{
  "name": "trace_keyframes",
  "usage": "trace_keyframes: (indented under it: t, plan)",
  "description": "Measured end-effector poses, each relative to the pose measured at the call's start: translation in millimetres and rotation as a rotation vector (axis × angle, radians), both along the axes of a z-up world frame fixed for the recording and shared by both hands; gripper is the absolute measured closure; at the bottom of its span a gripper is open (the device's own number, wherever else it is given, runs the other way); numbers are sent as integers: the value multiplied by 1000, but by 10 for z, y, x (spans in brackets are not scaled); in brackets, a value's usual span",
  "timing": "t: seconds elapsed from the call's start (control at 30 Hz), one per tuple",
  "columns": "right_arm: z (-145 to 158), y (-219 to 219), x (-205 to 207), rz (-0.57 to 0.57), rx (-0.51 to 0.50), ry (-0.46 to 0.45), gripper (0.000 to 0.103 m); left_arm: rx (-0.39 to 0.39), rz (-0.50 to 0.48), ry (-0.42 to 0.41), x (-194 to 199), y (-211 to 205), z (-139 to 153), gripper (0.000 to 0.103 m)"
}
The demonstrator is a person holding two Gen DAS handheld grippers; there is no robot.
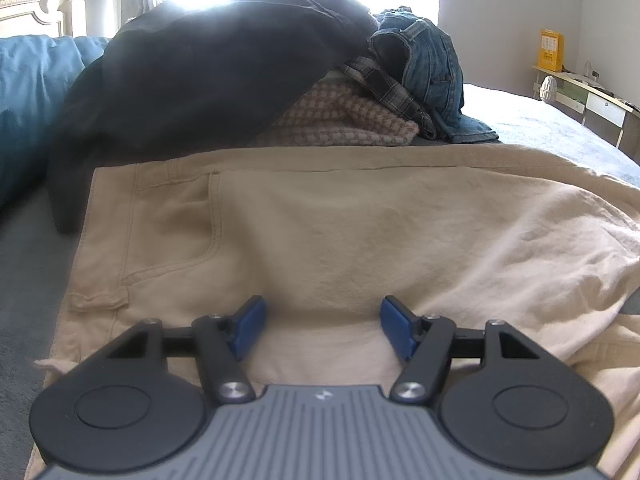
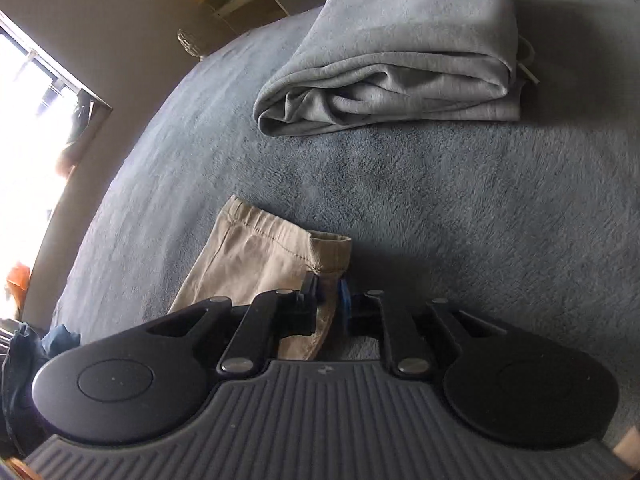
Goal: Fold clothes
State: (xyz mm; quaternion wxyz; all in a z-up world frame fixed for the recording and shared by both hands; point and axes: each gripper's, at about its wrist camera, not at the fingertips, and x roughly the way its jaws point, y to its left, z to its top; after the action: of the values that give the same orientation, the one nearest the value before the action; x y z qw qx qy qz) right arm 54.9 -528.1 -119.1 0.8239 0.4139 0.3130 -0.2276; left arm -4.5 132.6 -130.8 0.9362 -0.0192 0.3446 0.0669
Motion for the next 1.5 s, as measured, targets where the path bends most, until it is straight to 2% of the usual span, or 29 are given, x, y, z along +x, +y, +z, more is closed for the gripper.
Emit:
trace_keyframes:
  t: [0.07, 0.1, 0.13, 0.23, 0.3, 0.47, 0.6, 0.8, 0.9, 0.97, 1.0, 1.07, 1.13, 1.17, 1.2, 1.3, 1.4, 1.5]
  plan:
    - [91, -31, 67, 21, -43, 12, 85, 2, 0, 2, 1, -2, 2, 37]
    - [147, -35, 100, 28, -76, 15, 75, 4, 0, 2, 3, -4, 2, 37]
    - [210, -37, 119, 26, -115, 15, 72, 6, -1, 3, 4, -5, 3, 37]
    - [405, -91, 138, -20, -231, 8, 64, 7, -4, 6, 3, -1, 8, 37]
    - [462, -173, 182, -25, -250, -5, 61, 5, -6, 10, 7, 6, 14, 37]
    - [404, -153, 660, 178, -236, 49, 60, -13, 5, 29, 43, 28, 51, 37]
    - [352, -32, 1077, 300, -293, 97, 54, -22, 12, 49, 67, 36, 73, 37]
    - [162, -23, 1557, 387, -356, 191, 48, -14, 13, 77, 102, 23, 89, 36]
    - [58, -56, 1661, 410, -366, 191, 40, -12, 17, 89, 132, 24, 101, 36]
    - [59, -29, 1645, 431, -374, 182, 38, -11, 21, 92, 146, 20, 102, 35]
    - [67, -17, 1633, 446, -380, 180, 40, -9, 24, 93, 152, 16, 101, 35]
    - [96, -6, 1626, 476, -381, 170, 51, -5, 29, 95, 165, 8, 98, 33]
    - [156, 37, 1598, 514, -398, 150, 72, -1, 35, 95, 178, 5, 91, 32]
    - [186, 58, 1585, 533, -407, 141, 77, 0, 38, 96, 185, 3, 90, 32]
    - [216, 79, 1571, 553, -416, 131, 88, 1, 41, 98, 193, 1, 92, 32]
    - [328, 145, 1538, 595, -457, 87, 92, 3, 53, 105, 225, 1, 112, 31]
    - [480, 156, 1649, 557, -523, 12, 92, 7, 67, 111, 263, 11, 127, 31]
    - [428, 211, 1876, 561, -554, 19, 92, 23, 72, 119, 294, -4, 127, 31]
